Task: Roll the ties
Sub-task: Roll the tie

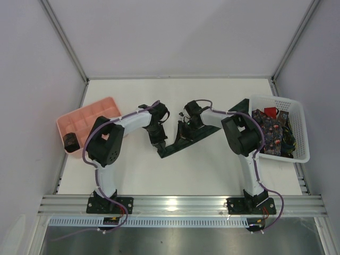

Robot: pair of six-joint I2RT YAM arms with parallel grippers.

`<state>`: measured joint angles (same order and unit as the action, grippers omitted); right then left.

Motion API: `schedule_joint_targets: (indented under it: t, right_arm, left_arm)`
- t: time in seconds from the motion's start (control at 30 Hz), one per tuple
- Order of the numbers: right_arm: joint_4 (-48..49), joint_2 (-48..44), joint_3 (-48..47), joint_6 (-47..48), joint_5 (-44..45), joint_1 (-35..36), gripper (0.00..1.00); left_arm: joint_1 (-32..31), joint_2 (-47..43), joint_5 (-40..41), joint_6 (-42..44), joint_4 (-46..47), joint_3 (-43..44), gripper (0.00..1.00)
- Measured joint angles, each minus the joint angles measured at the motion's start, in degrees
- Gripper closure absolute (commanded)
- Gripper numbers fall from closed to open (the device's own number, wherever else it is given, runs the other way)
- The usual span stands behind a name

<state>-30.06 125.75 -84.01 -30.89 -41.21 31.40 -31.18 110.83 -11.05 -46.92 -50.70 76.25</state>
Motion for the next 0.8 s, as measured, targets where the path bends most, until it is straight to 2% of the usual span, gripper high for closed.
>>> schedule_joint_targets:
  t: [0.07,0.17,0.33,0.53,0.57,0.67,0.8]
  right_arm:
    - [0.3,0.1,0.1,-0.1,-0.4,-0.1,0.99]
    - [0.7,0.2,0.3,-0.2,-1.0,-0.3,0.99]
    - [0.9,0.3,0.4,-0.2,-1.5,-0.4,0.99]
    - [0.9,0.3,0.4,-0.1,-1.7,-0.5,0.99]
    - [0.9,0.3,0.4,-0.1,-1.7,-0.5,0.99]
    - [0.7,0.4,0.3,0.1,-1.8,-0.6,0.99]
    - [0.0,0.8,-0.4,0.9,-2.2,-0.7,0.99]
  left_arm:
    - [-0.1,1.0,0.0,0.0,-0.2,0.7,0.99]
    - [-0.2,1.6,0.0,0.5,-0.3,1.1,0.75]
    - [-0.6,1.2,-0.3,1.3,1.7,0.8,0.54]
    - [-1.0,-1.5,-0.1,2.4,5.6,-1.5,0.45]
    - [-1.1,-2.0,-0.1,2.5,6.6,-2.2,0.39]
    - [-1.2,-4.2,-0.2,2.9,9.1,-4.6,0.31]
    - [-1.5,-8.2,-0.6,3.8,12.6,-7.9,0.27]
